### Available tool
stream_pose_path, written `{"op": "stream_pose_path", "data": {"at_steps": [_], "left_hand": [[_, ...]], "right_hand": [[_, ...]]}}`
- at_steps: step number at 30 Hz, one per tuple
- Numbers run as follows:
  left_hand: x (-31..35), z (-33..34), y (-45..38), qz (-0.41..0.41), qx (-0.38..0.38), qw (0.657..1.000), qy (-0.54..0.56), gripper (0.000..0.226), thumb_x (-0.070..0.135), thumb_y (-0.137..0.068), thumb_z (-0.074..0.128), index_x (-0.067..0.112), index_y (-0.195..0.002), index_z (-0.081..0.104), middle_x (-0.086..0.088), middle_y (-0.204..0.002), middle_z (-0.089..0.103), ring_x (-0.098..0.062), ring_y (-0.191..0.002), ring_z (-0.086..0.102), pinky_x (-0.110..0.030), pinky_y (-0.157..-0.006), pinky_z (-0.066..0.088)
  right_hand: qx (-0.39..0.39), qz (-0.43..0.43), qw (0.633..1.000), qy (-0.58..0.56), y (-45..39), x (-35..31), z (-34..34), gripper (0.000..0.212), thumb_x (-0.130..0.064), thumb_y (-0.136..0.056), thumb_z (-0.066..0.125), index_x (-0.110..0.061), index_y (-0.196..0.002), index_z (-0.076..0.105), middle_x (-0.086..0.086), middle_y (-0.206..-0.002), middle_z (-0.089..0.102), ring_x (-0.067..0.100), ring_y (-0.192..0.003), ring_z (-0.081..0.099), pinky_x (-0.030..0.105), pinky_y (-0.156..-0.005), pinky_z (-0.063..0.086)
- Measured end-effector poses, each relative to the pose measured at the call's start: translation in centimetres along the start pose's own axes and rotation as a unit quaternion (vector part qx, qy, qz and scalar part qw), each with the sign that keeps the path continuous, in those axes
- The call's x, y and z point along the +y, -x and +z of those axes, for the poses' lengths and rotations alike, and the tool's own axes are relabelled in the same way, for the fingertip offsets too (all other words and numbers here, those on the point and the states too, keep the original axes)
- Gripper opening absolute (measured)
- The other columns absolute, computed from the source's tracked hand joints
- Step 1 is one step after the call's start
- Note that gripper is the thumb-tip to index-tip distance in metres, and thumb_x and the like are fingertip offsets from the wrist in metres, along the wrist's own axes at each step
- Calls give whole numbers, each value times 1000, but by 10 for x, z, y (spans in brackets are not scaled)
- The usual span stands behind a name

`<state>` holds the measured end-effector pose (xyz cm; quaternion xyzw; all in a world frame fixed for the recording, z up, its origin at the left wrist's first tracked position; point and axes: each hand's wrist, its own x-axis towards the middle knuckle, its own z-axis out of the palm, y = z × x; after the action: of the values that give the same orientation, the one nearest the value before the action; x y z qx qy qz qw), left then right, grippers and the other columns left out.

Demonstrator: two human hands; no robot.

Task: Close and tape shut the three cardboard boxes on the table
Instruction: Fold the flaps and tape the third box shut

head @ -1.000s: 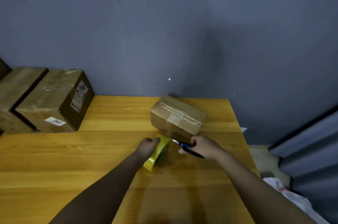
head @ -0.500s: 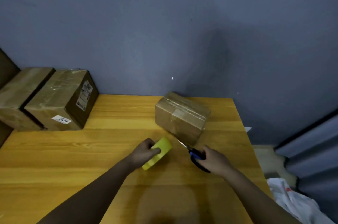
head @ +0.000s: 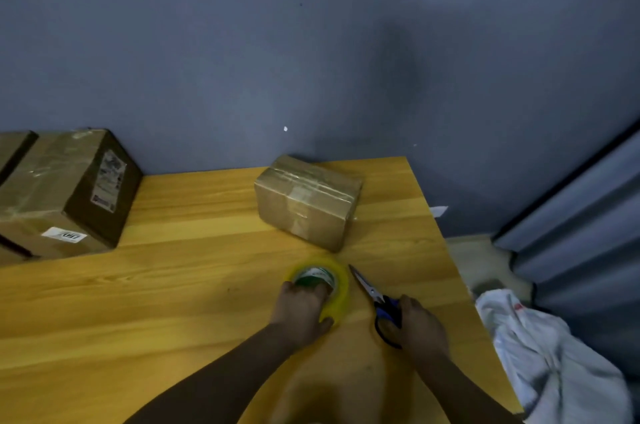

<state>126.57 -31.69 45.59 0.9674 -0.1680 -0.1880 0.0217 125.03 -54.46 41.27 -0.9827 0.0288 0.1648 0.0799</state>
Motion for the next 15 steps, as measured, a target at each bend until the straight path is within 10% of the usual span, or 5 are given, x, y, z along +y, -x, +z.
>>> {"op": "stream_pose_path", "data": {"at_steps": [15], "left_hand": [[62,17,-7,26,-54,993,-98,65,41,-96,45,1,-142,24,-18,-125,53,-34,-110,54,-43,-92,37]], "right_hand": [[-6,-35,998,42,-6,8,0,41,-48,-94,52,-19,-119,39,-1,-115,58,16,-104,58,26,-71,45]]}}
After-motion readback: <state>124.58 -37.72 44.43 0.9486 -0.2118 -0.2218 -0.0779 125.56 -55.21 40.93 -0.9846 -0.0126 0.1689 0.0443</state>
